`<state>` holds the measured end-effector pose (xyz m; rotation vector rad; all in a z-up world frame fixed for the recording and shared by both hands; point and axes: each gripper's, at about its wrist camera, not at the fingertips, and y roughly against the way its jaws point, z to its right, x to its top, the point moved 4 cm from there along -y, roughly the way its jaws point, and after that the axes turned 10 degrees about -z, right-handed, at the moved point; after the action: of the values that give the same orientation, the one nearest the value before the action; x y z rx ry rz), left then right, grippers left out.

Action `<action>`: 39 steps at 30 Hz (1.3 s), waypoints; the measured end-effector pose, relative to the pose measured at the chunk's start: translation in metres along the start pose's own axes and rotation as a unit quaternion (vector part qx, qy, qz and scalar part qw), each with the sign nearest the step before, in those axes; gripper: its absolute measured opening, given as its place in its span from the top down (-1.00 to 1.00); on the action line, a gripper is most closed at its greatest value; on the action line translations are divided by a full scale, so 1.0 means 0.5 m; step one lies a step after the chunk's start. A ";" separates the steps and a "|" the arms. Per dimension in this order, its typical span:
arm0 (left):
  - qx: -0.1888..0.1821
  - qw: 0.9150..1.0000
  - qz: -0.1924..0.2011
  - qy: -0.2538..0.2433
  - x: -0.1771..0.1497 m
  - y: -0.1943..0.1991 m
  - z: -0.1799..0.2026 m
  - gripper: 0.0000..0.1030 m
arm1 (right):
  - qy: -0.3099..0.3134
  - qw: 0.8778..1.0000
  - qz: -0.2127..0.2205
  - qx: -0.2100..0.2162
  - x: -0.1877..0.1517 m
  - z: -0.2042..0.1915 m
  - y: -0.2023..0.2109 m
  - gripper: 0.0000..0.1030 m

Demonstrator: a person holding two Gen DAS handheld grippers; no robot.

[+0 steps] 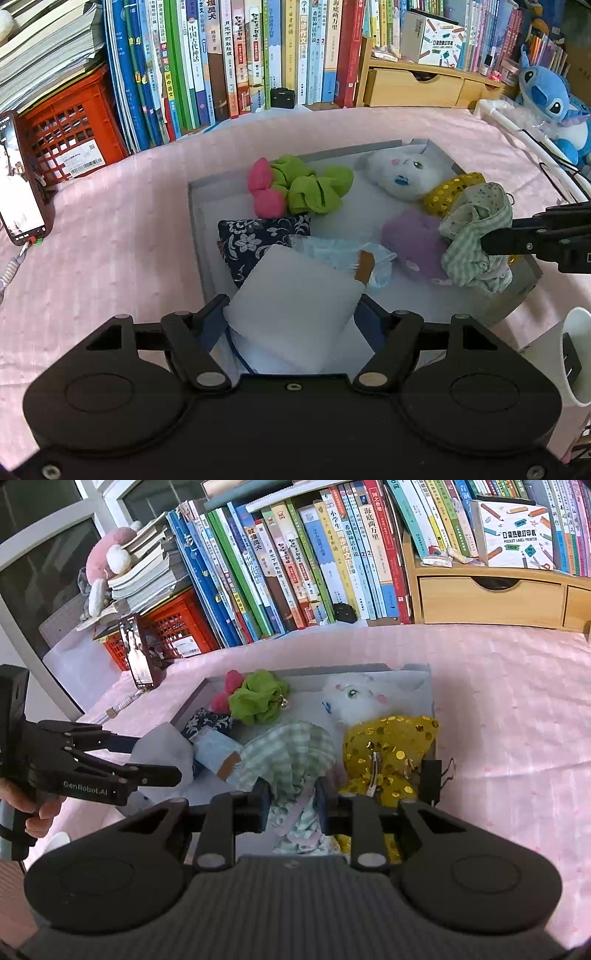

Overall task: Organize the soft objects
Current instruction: 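Carry the white pad and green checked cloth over the tray with both grippers, then open the left gripper to drop the white pad while the right gripper releases the checked cloth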

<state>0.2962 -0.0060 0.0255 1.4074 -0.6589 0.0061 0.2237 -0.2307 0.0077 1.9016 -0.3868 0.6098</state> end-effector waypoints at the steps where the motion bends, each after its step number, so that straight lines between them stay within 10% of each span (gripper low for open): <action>1: 0.002 1.000 0.001 0.000 0.000 0.000 0.000 -0.39 | 0.000 1.000 0.000 -0.001 0.000 0.001 -0.001 0.41; 26: 0.004 1.000 -0.022 0.016 0.009 -0.032 -0.014 -0.38 | 0.019 0.999 -0.013 -0.029 0.005 0.010 -0.022 0.33; 31: 0.017 1.000 -0.015 0.007 0.008 -0.021 -0.009 -0.38 | 0.032 0.999 -0.014 -0.036 0.004 0.000 -0.018 -0.06; 39: 0.038 0.999 -0.001 -0.010 0.003 0.007 0.004 -0.50 | 0.052 0.998 -0.014 -0.045 0.000 -0.017 -0.006 -0.12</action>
<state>0.2951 -0.0077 0.0294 1.4818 -0.6801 0.0157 0.2234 -0.2218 0.0083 1.7783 -0.3147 0.6597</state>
